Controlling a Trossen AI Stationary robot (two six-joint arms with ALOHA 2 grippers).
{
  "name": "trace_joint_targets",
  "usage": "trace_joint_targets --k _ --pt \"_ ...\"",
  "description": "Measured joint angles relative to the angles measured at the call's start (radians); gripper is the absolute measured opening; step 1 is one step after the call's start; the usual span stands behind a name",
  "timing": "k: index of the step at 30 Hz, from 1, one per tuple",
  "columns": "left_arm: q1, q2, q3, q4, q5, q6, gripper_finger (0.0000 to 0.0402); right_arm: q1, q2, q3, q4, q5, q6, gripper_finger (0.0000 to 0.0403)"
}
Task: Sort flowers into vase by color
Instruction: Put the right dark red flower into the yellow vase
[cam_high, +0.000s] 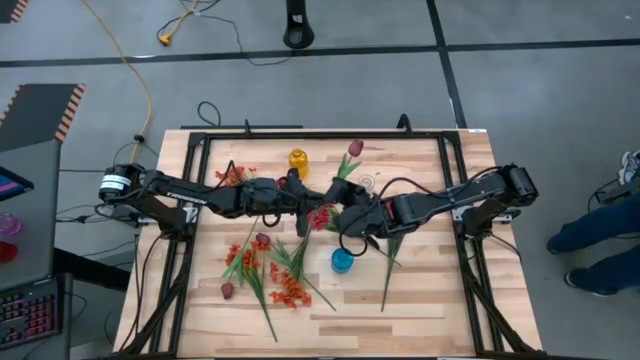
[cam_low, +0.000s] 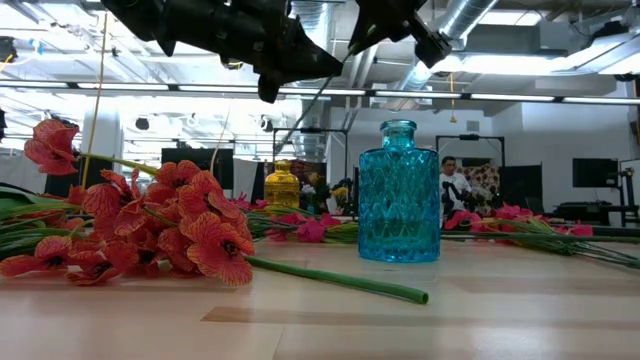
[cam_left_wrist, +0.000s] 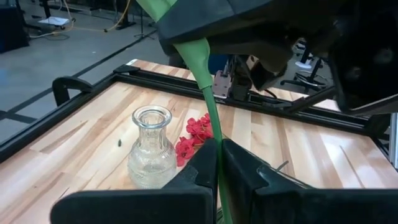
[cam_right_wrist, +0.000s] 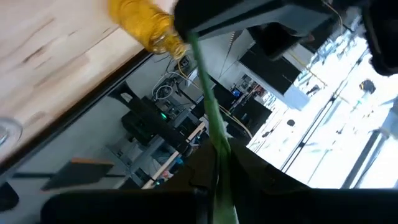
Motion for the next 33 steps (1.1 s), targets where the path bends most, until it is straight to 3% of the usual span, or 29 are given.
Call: trace_joint_targets --k 8,18,25,33 --pt "0.000 0.000 0.000 0.002 -0.011 0.000 0.0000 0.000 0.000 0.000 0.064 0.000 0.052 0.0114" --pt "0.024 0.000 0.000 0.001 -0.024 0.000 0.0000 0.006 0.000 0.000 0.062 0.000 0.302 0.0195" --pt "0.065 0.000 0.000 0.001 -0.027 -0.001 0.0000 0.018 0.000 0.000 0.061 0.000 0.411 0.0207" --pt "0.139 0.000 0.000 0.057 -0.027 0.025 0.0000 0.035 0.000 0.000 0.055 0.000 0.657 0.0207"
